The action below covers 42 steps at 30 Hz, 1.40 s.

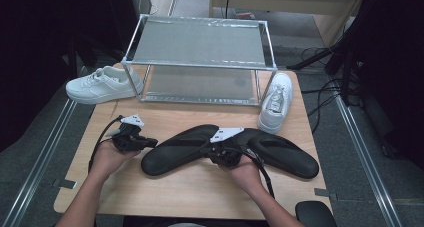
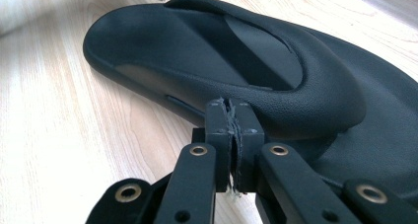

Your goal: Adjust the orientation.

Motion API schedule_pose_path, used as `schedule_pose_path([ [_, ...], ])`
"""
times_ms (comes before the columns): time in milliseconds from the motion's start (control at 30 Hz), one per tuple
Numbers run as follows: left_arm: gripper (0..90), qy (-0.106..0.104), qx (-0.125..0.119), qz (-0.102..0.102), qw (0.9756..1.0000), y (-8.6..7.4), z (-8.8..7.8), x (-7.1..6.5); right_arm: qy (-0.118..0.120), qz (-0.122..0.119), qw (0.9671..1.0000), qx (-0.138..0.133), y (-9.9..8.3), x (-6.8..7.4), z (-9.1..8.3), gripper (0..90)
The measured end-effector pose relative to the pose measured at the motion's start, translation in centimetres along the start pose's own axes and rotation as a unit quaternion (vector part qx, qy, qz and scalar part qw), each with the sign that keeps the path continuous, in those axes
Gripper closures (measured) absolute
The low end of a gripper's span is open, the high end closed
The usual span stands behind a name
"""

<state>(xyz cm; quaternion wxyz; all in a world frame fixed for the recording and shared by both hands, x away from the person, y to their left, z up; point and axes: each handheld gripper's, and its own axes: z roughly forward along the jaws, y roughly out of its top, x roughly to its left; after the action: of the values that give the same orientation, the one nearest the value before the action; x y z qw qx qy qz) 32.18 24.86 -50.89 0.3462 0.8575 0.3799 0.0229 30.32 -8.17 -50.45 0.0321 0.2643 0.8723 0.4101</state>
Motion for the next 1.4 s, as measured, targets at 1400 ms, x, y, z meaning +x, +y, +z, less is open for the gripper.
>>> schedule_pose_path([
  [1400, 90.0, -0.063, 0.021, 0.051, 0.9965, 0.0, 1.2, -7.0, -0.016, 0.007, 0.9994, 0.029, 2.9, -2.8, 3.8, 90.0],
])
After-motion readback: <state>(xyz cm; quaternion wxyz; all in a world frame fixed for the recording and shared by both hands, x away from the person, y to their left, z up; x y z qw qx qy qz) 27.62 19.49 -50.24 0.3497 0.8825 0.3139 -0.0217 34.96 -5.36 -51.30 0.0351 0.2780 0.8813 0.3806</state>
